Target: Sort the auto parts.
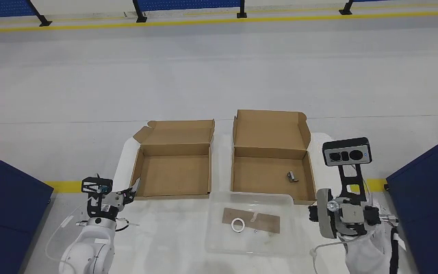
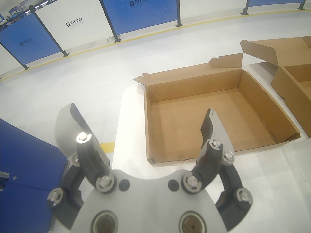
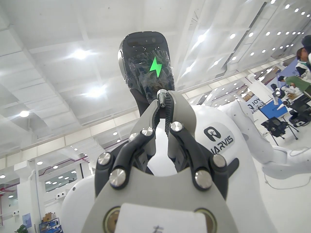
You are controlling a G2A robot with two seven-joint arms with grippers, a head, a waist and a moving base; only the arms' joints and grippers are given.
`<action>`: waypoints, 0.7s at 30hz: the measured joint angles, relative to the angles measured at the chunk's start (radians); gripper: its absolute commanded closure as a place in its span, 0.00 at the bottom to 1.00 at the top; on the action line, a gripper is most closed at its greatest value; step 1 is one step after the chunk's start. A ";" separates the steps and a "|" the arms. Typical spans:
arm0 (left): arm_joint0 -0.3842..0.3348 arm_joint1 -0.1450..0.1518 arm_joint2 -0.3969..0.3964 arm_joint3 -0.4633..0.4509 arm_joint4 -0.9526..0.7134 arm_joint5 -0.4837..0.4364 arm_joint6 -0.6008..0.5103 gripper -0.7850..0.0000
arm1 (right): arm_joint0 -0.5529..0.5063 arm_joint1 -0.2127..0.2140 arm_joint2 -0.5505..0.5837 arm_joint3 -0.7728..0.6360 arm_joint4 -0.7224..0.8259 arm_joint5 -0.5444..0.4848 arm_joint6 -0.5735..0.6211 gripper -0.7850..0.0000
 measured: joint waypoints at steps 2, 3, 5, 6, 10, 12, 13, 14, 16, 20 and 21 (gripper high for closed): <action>0.000 0.000 0.000 0.000 0.000 0.000 0.000 0.00 | -0.026 0.003 0.038 0.006 -0.003 0.010 0.018 1.00; 0.000 0.000 0.000 0.000 0.000 0.000 0.000 0.00 | -0.037 0.004 0.054 0.008 -0.005 0.014 0.025 1.00; 0.000 0.000 0.000 0.000 0.000 0.000 0.000 0.00 | -0.060 0.007 0.094 0.012 -0.014 0.025 0.040 1.00; 0.000 0.000 0.000 0.000 0.000 0.000 0.000 0.00 | -0.069 0.009 0.111 0.013 -0.017 0.029 0.046 1.00; 0.000 0.000 0.000 0.000 0.000 0.000 0.000 0.00 | -0.097 0.015 0.188 0.018 -0.047 0.047 0.081 1.00; 0.000 0.000 0.000 0.000 0.000 0.000 0.000 0.00 | -0.099 0.016 0.205 0.020 -0.062 0.046 0.085 1.00; 0.000 0.000 0.000 0.000 0.000 0.000 0.000 0.00 | -0.099 0.016 0.203 0.020 -0.064 0.046 0.085 1.00; 0.000 0.000 0.000 0.000 0.000 0.000 0.000 0.00 | -0.099 0.016 0.201 0.020 -0.064 0.046 0.085 1.00; 0.000 0.000 0.000 0.000 0.000 0.000 0.000 0.00 | -0.099 0.016 0.200 0.020 -0.063 0.046 0.085 1.00; 0.000 0.000 0.000 0.000 0.000 0.000 0.000 0.00 | -0.099 0.016 0.200 0.020 -0.063 0.046 0.085 1.00; 0.000 0.000 0.000 0.000 0.000 0.000 0.000 0.00 | -0.099 0.016 0.200 0.020 -0.063 0.046 0.085 1.00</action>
